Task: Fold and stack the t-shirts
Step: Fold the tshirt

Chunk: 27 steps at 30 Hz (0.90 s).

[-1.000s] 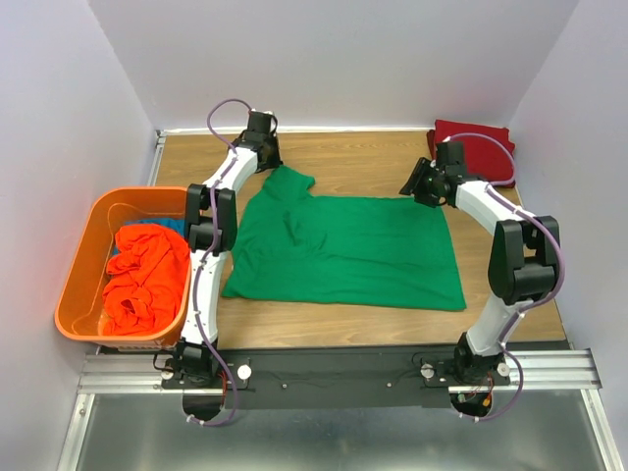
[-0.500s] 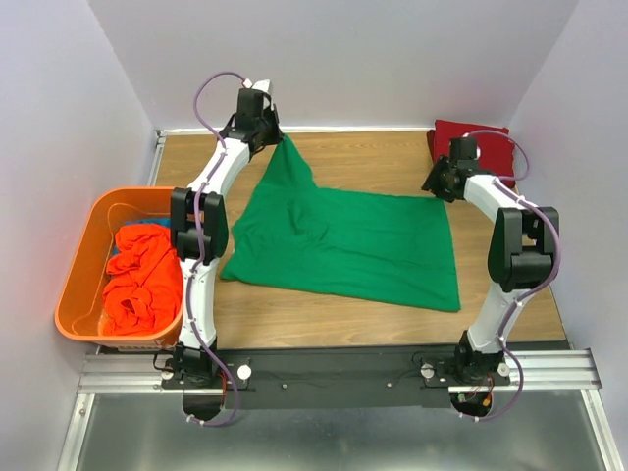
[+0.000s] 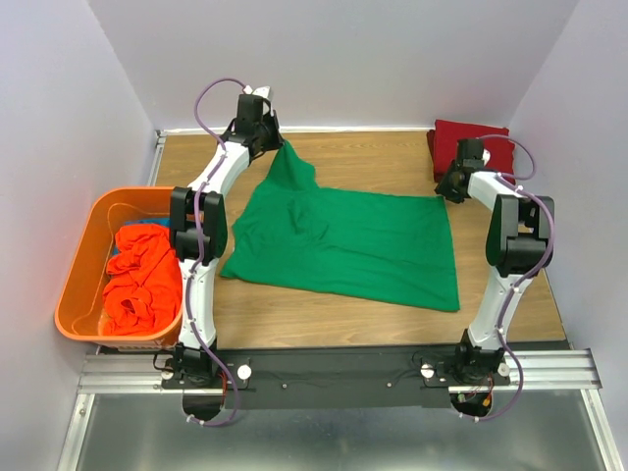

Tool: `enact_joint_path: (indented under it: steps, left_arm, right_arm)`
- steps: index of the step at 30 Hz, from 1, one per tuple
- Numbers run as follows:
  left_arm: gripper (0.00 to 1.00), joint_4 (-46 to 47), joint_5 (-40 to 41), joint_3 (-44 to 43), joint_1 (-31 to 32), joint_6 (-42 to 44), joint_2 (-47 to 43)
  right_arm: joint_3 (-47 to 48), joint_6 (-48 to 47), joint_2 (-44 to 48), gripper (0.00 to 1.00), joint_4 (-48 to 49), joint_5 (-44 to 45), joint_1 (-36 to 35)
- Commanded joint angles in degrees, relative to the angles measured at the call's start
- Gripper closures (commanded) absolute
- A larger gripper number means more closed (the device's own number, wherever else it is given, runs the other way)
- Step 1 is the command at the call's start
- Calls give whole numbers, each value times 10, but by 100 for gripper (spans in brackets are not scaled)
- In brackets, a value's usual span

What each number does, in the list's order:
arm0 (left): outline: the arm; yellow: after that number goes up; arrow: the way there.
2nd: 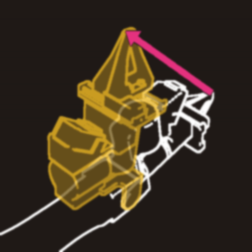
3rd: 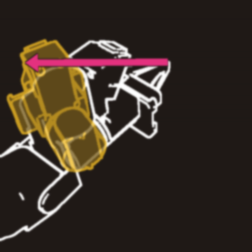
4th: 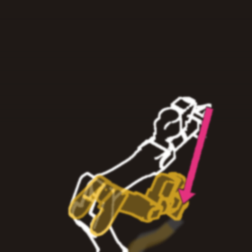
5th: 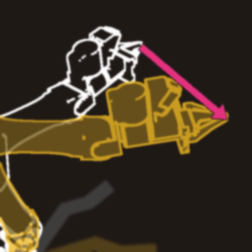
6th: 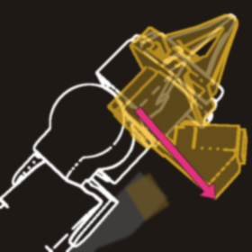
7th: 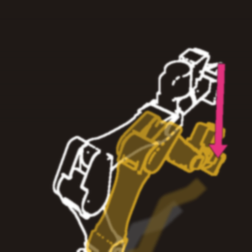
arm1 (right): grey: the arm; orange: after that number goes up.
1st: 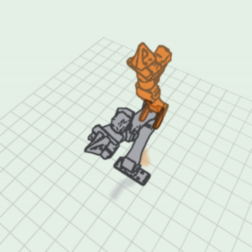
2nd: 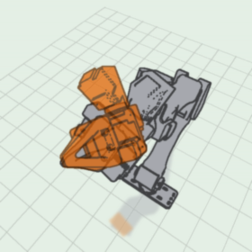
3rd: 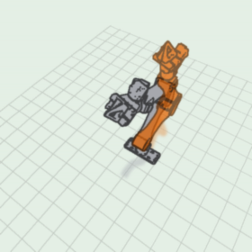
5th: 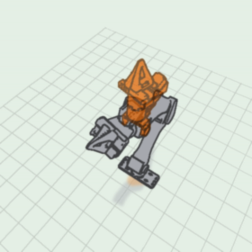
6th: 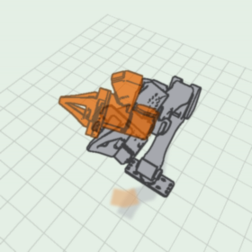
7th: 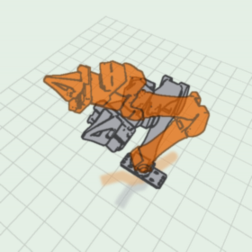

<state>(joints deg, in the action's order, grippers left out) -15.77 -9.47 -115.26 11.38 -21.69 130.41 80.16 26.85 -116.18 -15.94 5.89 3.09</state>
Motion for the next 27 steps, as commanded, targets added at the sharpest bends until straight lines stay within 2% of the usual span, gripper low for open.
enact_joint_path:
  steps: [1,15,17,19,21,27]
  left_arm:
    - [100,11,-16,0,3,-4,-26]
    - [100,9,-19,-4,4,-5,-26]
    - [100,9,-20,-5,3,-5,-26]
    - [100,9,-20,-5,3,-5,-26]
    - [100,9,-22,-5,3,-6,-26]
    - [100,8,-27,-5,3,-9,-31]
  right_arm:
    - [33,-6,-27,59,3,36,0]
    - [17,4,-19,63,2,23,1]
    - [15,5,-18,68,0,17,0]
    - [13,5,-15,68,0,14,0]
    - [9,6,-13,71,-1,18,0]
    - [10,3,-4,90,-2,21,0]
